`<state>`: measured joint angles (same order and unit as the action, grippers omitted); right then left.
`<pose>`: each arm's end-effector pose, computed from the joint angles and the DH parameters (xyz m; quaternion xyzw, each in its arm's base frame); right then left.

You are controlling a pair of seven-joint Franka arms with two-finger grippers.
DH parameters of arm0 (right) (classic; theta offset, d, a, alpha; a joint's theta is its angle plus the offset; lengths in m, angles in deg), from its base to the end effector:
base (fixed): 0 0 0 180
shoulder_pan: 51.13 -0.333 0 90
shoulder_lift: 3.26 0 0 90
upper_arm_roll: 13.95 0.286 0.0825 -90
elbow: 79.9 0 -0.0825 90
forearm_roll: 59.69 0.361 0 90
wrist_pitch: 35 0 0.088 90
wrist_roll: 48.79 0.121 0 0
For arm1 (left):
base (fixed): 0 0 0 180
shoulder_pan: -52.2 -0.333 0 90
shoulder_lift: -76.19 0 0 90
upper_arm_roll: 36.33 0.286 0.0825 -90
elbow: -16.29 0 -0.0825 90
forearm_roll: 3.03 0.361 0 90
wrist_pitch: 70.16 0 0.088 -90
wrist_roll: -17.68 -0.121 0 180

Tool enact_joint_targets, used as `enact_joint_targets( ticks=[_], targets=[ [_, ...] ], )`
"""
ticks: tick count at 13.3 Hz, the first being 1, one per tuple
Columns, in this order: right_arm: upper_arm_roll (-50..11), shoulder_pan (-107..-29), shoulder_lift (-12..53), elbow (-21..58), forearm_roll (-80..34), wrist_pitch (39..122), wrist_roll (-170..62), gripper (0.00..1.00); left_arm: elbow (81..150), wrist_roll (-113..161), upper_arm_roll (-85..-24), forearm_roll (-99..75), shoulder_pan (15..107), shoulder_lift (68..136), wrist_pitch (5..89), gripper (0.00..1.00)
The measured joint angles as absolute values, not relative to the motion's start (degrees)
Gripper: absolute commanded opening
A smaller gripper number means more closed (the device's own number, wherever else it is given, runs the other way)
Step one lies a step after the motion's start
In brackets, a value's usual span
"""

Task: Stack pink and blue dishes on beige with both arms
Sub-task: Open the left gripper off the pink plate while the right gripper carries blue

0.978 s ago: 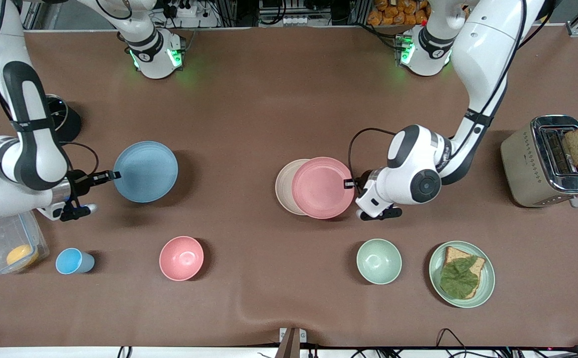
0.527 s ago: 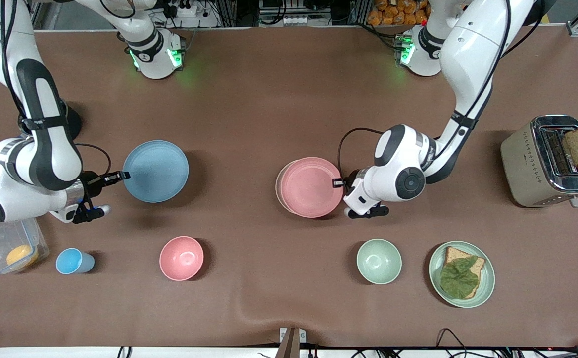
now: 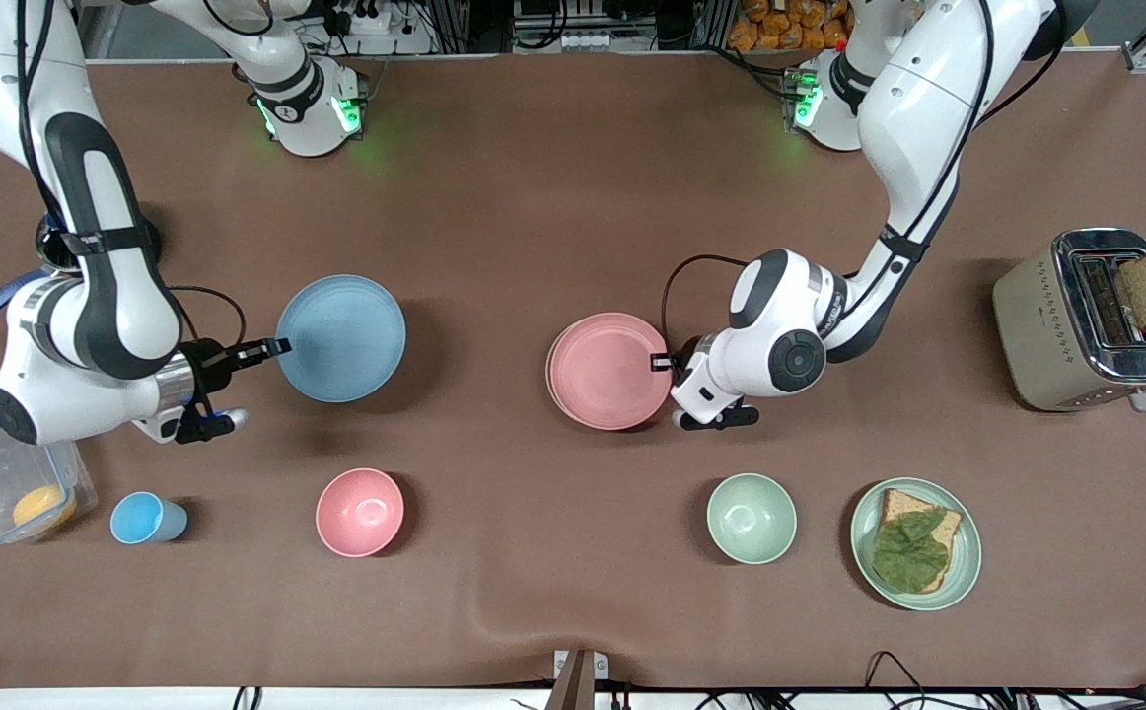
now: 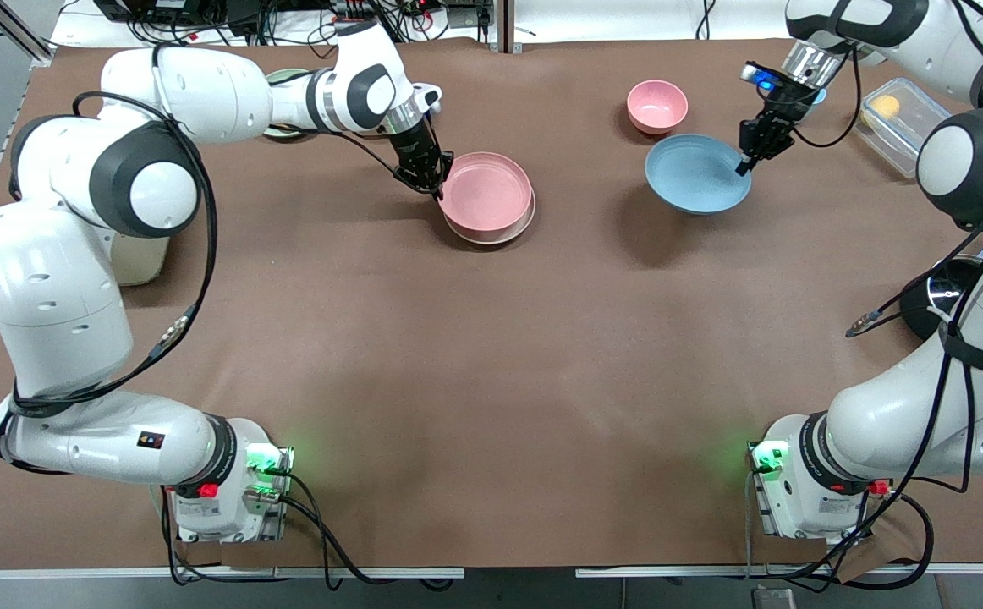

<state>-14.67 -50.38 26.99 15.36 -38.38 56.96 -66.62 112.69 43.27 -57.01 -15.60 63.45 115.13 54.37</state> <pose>0.5691 0.0287 0.2528 -0.9404 -0.0751 0.2508 0.2170 0.5350 -0.3275 0.1964 0.9762 0.0426 -0.1633 0.1365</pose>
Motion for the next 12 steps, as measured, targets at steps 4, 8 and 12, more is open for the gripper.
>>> enact_joint_targets(
  ticks=[4, 8, 12],
  targets=[
    [-14.5, -55.7, 27.1, 14.9, -35.0, 57.2, -59.8, 0.0, 112.8, 43.3, -57.0, -15.6, 63.7, 115.5, 55.3, 0.0],
    [-14.5, -58.8, 27.5, 14.7, -32.4, 57.4, -56.4, 0.0, 113.0, 43.3, -57.0, -15.6, 64.1, 116.1, 55.6, 0.0],
    [-14.5, -59.1, 28.2, 14.5, -29.9, 57.4, -56.1, 0.0, 113.0, 43.3, -57.0, -15.6, 64.2, 116.7, 55.7, 0.0]
  ],
)
